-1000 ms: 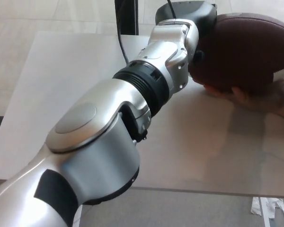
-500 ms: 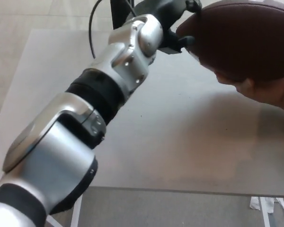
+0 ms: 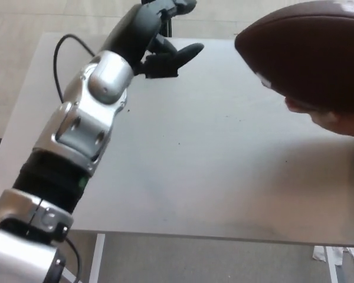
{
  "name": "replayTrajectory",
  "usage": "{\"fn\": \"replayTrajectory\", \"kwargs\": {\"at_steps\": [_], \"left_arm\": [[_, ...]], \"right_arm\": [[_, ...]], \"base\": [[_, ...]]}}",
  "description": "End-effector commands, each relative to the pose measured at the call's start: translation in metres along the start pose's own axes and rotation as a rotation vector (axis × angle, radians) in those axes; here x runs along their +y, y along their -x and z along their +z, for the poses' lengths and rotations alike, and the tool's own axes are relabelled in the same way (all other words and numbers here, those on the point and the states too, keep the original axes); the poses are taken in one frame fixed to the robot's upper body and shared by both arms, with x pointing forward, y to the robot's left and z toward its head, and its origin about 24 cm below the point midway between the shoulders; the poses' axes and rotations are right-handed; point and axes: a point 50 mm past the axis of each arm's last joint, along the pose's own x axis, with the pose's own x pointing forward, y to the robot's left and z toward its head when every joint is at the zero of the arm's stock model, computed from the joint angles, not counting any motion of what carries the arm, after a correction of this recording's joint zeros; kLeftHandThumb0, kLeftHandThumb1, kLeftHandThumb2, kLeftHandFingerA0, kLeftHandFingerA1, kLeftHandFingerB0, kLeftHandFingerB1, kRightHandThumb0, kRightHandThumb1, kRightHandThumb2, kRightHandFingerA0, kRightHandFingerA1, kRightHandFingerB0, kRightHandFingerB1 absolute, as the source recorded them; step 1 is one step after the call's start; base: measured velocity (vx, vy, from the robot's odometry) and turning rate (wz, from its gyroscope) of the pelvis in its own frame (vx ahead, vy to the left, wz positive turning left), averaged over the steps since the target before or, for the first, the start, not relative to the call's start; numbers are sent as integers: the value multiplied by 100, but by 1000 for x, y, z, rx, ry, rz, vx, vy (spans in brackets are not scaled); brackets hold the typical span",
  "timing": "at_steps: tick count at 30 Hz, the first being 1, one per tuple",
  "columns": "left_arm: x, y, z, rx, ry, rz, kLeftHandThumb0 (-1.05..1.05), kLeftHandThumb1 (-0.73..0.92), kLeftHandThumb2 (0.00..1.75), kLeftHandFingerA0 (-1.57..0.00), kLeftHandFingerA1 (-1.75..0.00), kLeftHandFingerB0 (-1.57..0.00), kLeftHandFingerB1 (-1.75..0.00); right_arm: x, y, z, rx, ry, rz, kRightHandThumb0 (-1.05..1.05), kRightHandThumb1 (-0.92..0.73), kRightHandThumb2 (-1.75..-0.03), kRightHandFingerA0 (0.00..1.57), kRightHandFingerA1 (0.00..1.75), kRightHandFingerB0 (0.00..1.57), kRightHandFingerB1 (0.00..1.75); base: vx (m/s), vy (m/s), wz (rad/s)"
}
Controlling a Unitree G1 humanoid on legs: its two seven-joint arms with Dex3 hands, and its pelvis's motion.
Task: The robot uses both its hands to grab the left and right ends of a football kept in the middle of the desk infront of it, lifts it up and places it in the palm of a person
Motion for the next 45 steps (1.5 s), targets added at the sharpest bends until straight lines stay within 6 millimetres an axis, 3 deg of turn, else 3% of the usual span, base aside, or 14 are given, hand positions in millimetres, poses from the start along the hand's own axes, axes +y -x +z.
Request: {"fn": "replayTrajectory", "kwargs": {"at_steps": [1, 10, 11, 12, 15, 21, 29, 30, 31, 33, 40, 41, 42, 45], "left_arm": [[113, 278, -36, -168, 314, 550, -78, 66, 100, -45, -68, -13, -43], [147, 433, -108, 46, 162, 1175, -73, 70, 102, -50, -73, -22, -49], [146, 447, -119, 77, 173, 1229, -67, 82, 64, -54, -74, -30, -38], [142, 461, -132, 146, 182, 1308, -70, 83, 65, -63, -77, -34, -42], [137, 475, -150, 205, 229, 1387, -72, 82, 64, -64, -81, -29, -44], [142, 453, -165, 255, 309, 1476, -77, 70, 103, -50, -82, -18, -52], [150, 388, -160, 210, 378, 1448, -64, 89, 67, -38, -85, -15, -44], [149, 384, -159, 208, 380, 1451, -66, 71, 105, -41, -77, -11, -51], [147, 383, -160, 221, 383, 1458, -61, 90, 66, -40, -80, -14, -42], [145, 381, -165, 254, 386, 1463, -62, 88, 66, -42, -80, -15, -43], [123, 386, -218, 749, 511, 1193, -64, 83, 65, -38, -82, -13, -35], [117, 389, -227, 817, 520, 1123, -61, 81, 64, -43, -80, -14, -34], [101, 395, -250, 978, 550, 1008, -61, 76, 63, -52, -62, -22, -31], [69, 400, -262, 1105, 557, 687, -67, 76, 63, -41, -56, -27, -34]], "right_arm": [[-101, 148, 52, -94, 187, 227, -69, -78, -64, 36, 43, 26, 30], [-211, 173, 24, -162, 266, -430, -54, -79, -69, 99, 157, 25, 70], [-222, 171, 20, -188, 282, -482, -46, -67, -104, 72, 98, 39, 72], [-234, 169, 13, -98, 249, -548, -59, -78, -64, 56, 117, 24, 75], [-248, 170, 5, -36, 218, -629, -68, -63, -97, 79, 123, 21, 67], [-258, 148, -11, 82, 105, -873, -48, -75, -62, 68, 152, 20, 89], [-225, 98, -29, 292, 116, -848, -52, -83, -65, 34, 130, 0, 11], [-225, 94, -33, 317, 150, -855, -67, -75, -90, 25, 98, 0, 3], [-224, 91, -35, 336, 123, -835, -53, -90, -74, 0, 2, 0, 0], [-224, 90, -40, 355, 77, -791, -54, -92, -71, 0, 0, 0, 0], [-223, 73, -54, 395, -64, -926, -53, -77, -94, 0, 19, 0, 15], [-226, 68, -54, 429, -10, -979, -30, -75, -121, 19, 71, 2, 57], [-232, 62, -56, 446, -35, -992, -44, -80, -57, 48, 167, 7, 40], [-239, 72, -62, 385, 17, -828, -55, -55, -80, 55, 108, 4, 46]], "base": [[0, 0, 0], [0, 0, 0], [0, 0, 0], [0, 0, 0], [0, 0, 0], [0, 0, 0], [0, 0, 0], [0, 0, 0], [0, 0, 0], [0, 0, 0], [0, 0, 0], [0, 0, 0], [0, 0, 0], [0, 0, 0]]}}
